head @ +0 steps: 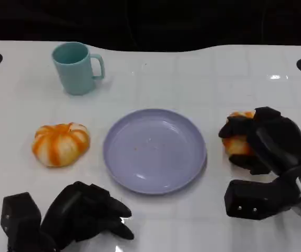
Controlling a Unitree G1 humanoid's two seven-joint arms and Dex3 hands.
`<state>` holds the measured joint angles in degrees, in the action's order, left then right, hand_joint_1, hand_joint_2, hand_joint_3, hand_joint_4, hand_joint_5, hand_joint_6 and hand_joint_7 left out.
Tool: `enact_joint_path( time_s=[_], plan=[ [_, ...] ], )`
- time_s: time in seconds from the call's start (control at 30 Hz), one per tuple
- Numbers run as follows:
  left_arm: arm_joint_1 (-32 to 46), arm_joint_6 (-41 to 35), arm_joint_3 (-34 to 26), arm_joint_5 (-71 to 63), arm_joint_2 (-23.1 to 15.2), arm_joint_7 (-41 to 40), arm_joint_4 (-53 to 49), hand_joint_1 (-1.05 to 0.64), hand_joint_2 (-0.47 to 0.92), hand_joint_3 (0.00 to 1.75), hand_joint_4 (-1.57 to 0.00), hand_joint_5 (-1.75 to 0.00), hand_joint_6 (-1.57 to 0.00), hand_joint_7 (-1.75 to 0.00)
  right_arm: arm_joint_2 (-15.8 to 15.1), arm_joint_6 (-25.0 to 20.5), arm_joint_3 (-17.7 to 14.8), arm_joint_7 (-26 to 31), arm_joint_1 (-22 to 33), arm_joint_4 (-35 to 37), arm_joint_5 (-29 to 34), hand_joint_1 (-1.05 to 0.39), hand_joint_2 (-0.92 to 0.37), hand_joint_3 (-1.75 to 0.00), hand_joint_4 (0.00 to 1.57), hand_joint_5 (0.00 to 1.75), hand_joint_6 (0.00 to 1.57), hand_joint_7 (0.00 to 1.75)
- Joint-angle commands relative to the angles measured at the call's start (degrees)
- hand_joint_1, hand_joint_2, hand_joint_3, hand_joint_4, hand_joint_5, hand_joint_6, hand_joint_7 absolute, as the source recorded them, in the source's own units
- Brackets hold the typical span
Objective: Grasp the bread from the table and place it into the plate.
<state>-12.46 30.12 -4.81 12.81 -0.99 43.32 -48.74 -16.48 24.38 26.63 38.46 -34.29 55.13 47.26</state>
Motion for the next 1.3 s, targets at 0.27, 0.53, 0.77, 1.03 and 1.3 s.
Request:
enact_joint_path(
  time_s=[0.27, 0.53, 0.77, 1.03, 1.3],
  plan=[
    [0.5, -0.2, 0.2, -0.4, -1.0, -0.7, 0.9, -1.05, 0.79, 0.00, -1.57, -0.20, -1.56, 0.00, -1.2, 2.7, -0.4, 5.4, -1.6, -1.2, -0.8, -0.14, -0.32, -1.21, 0.95, 1.75, 0.69, 1.75],
    [0.4, -0.3, 0.1, -0.1, -1.0, -0.3, 0.6, -1.05, 0.78, 0.00, -1.57, -0.20, -1.56, 0.00, -0.8, 4.9, -2.1, 0.1, -0.9, -8.1, -4.7, -0.12, -0.31, -1.36, 0.99, 1.75, 0.73, 1.75],
    [-0.1, 0.1, -0.1, 0.2, -0.8, 0.2, -0.4, -1.05, 0.78, 0.00, -1.57, -0.19, -1.55, 0.00, 2.5, 4.1, -2.5, -11.6, -0.5, -17.5, -9.1, -0.15, -0.28, -1.46, 0.98, 1.75, 0.74, 1.72],
    [0.1, -0.2, -0.1, 0.3, -0.7, 0.1, 0.1, -1.05, 0.78, 0.00, -1.57, -0.19, -1.55, 0.00, 6.7, 6.8, -1.0, -19.4, -2.2, -17.7, -10.2, -0.15, -0.23, -1.49, 0.99, 1.75, 0.76, 1.71],
    [0.3, -0.1, 0.0, 0.5, -0.7, 0.5, 0.3, -1.05, 0.79, 0.00, -1.57, -0.18, -1.54, 0.00, 10.3, 9.0, 0.3, -23.2, -2.9, -13.2, -11.2, -0.16, -0.30, -1.45, 0.98, 1.75, 0.76, 1.71]
  ],
)
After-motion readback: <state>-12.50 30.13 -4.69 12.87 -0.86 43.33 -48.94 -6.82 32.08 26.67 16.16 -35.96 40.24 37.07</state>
